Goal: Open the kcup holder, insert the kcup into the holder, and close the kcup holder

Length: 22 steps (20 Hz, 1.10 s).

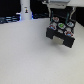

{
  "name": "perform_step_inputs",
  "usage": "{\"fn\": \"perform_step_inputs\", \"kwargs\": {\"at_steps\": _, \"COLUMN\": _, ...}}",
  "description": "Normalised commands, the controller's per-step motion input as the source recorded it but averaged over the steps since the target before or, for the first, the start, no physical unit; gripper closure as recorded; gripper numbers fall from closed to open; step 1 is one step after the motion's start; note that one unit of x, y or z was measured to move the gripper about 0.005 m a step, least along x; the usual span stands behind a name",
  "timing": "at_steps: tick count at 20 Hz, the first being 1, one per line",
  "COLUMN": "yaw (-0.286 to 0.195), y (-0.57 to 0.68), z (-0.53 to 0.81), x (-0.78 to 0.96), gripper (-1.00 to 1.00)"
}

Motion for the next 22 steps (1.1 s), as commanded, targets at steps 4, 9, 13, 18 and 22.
{"fn": "perform_step_inputs", "kwargs": {"at_steps": 4, "yaw": 0.013, "y": -0.39, "z": -0.05, "x": 0.73, "gripper": -1.0}}
{"fn": "perform_step_inputs", "kwargs": {"at_steps": 9, "yaw": 0.029, "y": -0.15, "z": -0.13, "x": 0.74, "gripper": -1.0}}
{"fn": "perform_step_inputs", "kwargs": {"at_steps": 13, "yaw": 0.088, "y": 0.18, "z": -0.15, "x": 0.59, "gripper": -1.0}}
{"fn": "perform_step_inputs", "kwargs": {"at_steps": 18, "yaw": 0.147, "y": 0.33, "z": -0.18, "x": 0.32, "gripper": -1.0}}
{"fn": "perform_step_inputs", "kwargs": {"at_steps": 22, "yaw": 0.22, "y": 0.26, "z": -0.22, "x": 0.08, "gripper": -1.0}}
